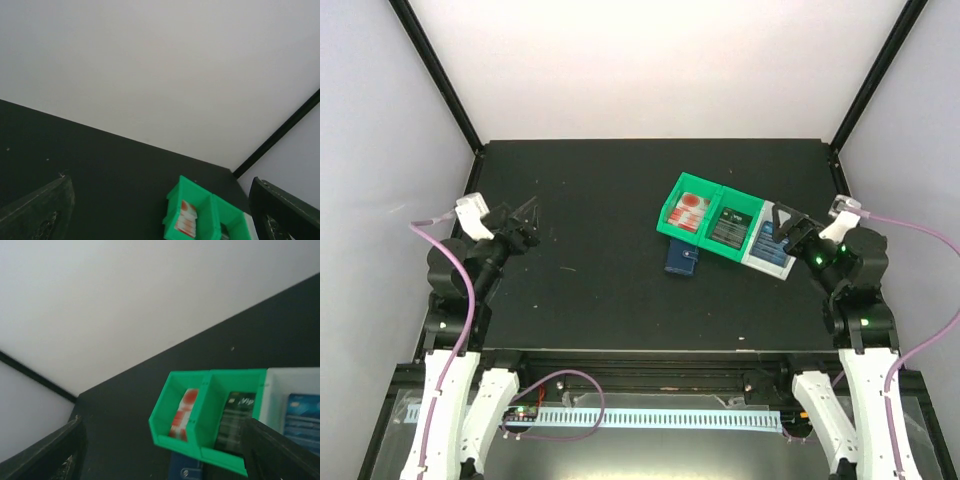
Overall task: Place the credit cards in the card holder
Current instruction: Open the card holder at the center of the board.
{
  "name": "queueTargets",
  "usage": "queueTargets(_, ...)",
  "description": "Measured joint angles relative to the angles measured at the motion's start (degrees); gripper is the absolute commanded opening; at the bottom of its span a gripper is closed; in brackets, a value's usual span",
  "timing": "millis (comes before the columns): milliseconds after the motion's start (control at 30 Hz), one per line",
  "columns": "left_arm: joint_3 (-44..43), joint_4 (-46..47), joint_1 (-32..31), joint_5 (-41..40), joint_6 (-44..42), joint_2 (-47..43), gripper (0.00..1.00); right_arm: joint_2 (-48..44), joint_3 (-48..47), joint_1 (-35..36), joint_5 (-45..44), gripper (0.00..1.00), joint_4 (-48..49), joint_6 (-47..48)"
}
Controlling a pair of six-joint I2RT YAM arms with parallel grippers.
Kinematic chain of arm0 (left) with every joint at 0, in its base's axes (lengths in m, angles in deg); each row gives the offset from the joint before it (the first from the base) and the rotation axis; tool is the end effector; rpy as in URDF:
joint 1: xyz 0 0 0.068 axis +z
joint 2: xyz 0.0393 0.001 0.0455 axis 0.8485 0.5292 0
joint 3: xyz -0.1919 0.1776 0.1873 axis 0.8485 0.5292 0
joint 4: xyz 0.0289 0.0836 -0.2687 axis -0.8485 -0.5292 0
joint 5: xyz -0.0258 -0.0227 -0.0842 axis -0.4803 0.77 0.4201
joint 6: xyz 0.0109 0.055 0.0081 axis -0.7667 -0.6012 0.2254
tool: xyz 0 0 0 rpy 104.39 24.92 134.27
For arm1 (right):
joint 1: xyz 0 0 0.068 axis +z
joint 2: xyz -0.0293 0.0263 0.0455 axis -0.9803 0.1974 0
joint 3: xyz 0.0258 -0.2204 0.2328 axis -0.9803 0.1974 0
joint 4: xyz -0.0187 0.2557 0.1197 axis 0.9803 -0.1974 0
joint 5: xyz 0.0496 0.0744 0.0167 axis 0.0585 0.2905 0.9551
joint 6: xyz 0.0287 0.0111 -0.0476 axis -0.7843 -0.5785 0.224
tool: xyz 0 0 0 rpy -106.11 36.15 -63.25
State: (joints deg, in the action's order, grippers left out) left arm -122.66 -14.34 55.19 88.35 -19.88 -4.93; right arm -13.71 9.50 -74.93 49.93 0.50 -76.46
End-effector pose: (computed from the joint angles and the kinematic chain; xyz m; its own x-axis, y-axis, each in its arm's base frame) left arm 0.1115 -0.0144 0.3951 -0.1632 -0.4991 -0.8510 0.2152 0.8238 -0.5244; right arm 0.1072 0.0131 0.4025 -0.3016 0.5509 -0.7782 -0.0523 0.8054 0.5904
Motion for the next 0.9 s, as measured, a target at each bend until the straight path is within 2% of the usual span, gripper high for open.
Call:
queueTargets(267, 6.45, 7.19, 4.09, 10.21, 5.55, -3.52, 0.99, 6.82, 9.94, -3.91, 20.96, 0.87, 8.31, -5.20)
queueTargets(433, 10.19, 11.17, 4.90, 17.46, 6.88, -3.15, 0.99, 8.31, 16.24, -4.17, 26.99, 0.86, 9.31, -4.94)
queueTargets(567, 13.09, 13.11, 4.87, 22.27, 7.15, -1.20, 0.99, 10.80, 17.40, -1.92, 26.93, 0.84, 8.11, -3.19)
queueTargets(700, 16.92, 13.62, 3.04, 24.83, 7.39, 1.49, 0.99, 14.25, 17.55, 5.25, 22.80, 0.78, 6.80, -2.62)
queueTargets(900, 22.18, 14.36, -6.91, 24.20, 7.58, 9.35, 0.99, 24.13, 17.59, 17.68, 13.68, 0.64, 7.06, -4.00)
